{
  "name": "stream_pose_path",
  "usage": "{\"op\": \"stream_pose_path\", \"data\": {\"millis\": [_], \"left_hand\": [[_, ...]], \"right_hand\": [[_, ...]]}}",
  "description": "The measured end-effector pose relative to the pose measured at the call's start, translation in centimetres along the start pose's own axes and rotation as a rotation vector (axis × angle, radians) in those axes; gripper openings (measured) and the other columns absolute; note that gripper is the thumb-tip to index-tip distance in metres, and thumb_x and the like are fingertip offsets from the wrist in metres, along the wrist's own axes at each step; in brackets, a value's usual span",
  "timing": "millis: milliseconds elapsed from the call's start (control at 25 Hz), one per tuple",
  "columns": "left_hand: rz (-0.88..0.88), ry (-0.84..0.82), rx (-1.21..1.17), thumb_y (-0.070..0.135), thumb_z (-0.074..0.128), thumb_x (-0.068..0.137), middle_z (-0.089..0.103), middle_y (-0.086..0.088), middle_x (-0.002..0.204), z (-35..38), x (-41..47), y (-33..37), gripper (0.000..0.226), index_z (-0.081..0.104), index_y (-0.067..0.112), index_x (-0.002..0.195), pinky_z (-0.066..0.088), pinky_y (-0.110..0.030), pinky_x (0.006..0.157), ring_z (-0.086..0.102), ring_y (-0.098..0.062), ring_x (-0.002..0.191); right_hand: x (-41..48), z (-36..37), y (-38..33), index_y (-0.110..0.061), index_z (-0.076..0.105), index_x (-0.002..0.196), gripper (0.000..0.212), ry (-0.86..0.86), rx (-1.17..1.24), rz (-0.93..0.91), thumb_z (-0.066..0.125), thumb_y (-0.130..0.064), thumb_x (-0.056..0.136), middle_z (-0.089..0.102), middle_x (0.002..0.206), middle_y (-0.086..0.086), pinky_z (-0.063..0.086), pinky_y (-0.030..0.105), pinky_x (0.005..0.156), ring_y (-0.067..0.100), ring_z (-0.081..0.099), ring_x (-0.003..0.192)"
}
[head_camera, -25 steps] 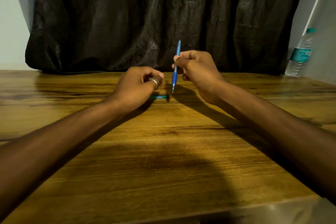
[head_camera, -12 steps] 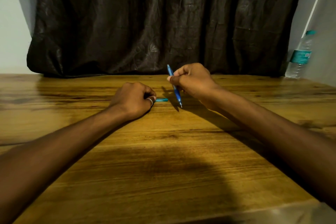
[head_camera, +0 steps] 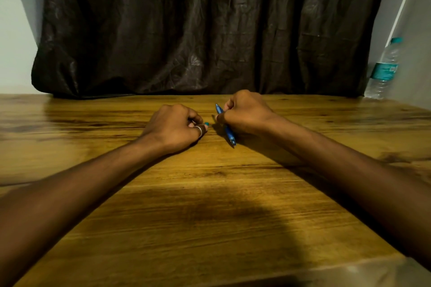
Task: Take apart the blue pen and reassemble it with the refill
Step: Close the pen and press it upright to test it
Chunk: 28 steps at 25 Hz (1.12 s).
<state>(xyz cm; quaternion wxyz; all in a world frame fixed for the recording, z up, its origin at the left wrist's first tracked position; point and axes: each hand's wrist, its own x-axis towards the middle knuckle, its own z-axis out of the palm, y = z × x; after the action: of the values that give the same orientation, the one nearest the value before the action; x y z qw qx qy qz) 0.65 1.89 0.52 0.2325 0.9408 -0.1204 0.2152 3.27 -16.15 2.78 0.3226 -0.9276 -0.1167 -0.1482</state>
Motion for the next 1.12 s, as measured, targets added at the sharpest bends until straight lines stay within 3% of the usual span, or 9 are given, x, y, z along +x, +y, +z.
{"op": "stream_pose_path", "data": {"millis": [160, 280, 400, 520, 640, 800, 1120], "left_hand": [[0.012, -0.001, -0.027, 0.04, 0.071, 0.087, 0.065, 0.019, 0.067, 0.2, -0.4, 0.9, 0.02, 0.079, 0.028, 0.1, 0.041, -0.02, 0.056, 0.06, 0.0, 0.069], [0.014, -0.009, -0.046, 0.036, 0.067, 0.091, 0.075, 0.011, 0.085, 0.2, -0.7, 1.2, 0.018, 0.079, 0.027, 0.102, 0.054, -0.027, 0.067, 0.066, -0.008, 0.077], [0.011, -0.025, -0.056, 0.027, 0.065, 0.094, 0.077, 0.007, 0.096, 0.1, -0.7, 1.3, 0.017, 0.078, 0.025, 0.104, 0.057, -0.032, 0.075, 0.068, -0.009, 0.083], [0.021, -0.028, -0.06, 0.026, 0.067, 0.093, 0.077, 0.008, 0.093, 0.1, -0.8, 1.5, 0.016, 0.078, 0.025, 0.104, 0.054, -0.027, 0.068, 0.066, -0.005, 0.079], [0.039, -0.02, -0.038, 0.027, 0.067, 0.092, 0.077, 0.009, 0.089, 0.1, -1.0, 1.6, 0.016, 0.079, 0.028, 0.103, 0.052, -0.025, 0.06, 0.065, -0.005, 0.072], [0.031, -0.011, -0.04, 0.028, 0.068, 0.091, 0.078, 0.007, 0.085, -0.1, -1.1, 1.6, 0.016, 0.079, 0.029, 0.103, 0.058, -0.033, 0.066, 0.069, -0.01, 0.073], [0.011, -0.007, -0.033, 0.032, 0.068, 0.09, 0.077, 0.009, 0.082, 0.0, -1.1, 1.6, 0.016, 0.078, 0.03, 0.102, 0.055, -0.031, 0.062, 0.067, -0.008, 0.072]], "right_hand": [[-0.7, 0.6, 0.1, -0.012, 0.066, 0.054, 0.015, -0.056, 0.121, 0.063, 0.079, -0.011, 0.06, 0.061, 0.049, 0.005, 0.052, 0.033, 0.049, 0.017, 0.064, 0.053], [-0.8, 0.8, 0.1, -0.008, 0.067, 0.055, 0.012, -0.08, 0.181, 0.083, 0.078, -0.01, 0.061, 0.064, 0.057, 0.016, 0.059, 0.047, 0.06, 0.031, 0.07, 0.064], [-0.7, 0.9, 0.1, -0.008, 0.068, 0.055, 0.014, -0.079, 0.185, 0.108, 0.079, -0.01, 0.064, 0.061, 0.048, 0.01, 0.053, 0.04, 0.055, 0.023, 0.063, 0.054], [-1.0, 1.1, 0.0, -0.009, 0.068, 0.054, 0.016, -0.046, 0.189, 0.11, 0.08, -0.011, 0.064, 0.059, 0.043, 0.004, 0.052, 0.036, 0.049, 0.018, 0.061, 0.048], [-1.2, 1.2, -0.2, -0.009, 0.07, 0.056, 0.015, -0.054, 0.141, 0.071, 0.079, -0.015, 0.066, 0.063, 0.048, 0.006, 0.053, 0.038, 0.049, 0.02, 0.064, 0.05], [-1.3, 1.3, -0.5, -0.008, 0.073, 0.062, 0.014, -0.026, 0.076, 0.044, 0.079, -0.02, 0.065, 0.071, 0.062, 0.013, 0.057, 0.05, 0.051, 0.029, 0.074, 0.067], [-1.2, 1.2, -0.7, -0.01, 0.074, 0.065, 0.019, -0.024, -0.084, 0.016, 0.078, -0.028, 0.067, 0.072, 0.066, 0.009, 0.059, 0.046, 0.053, 0.025, 0.072, 0.069]]}}
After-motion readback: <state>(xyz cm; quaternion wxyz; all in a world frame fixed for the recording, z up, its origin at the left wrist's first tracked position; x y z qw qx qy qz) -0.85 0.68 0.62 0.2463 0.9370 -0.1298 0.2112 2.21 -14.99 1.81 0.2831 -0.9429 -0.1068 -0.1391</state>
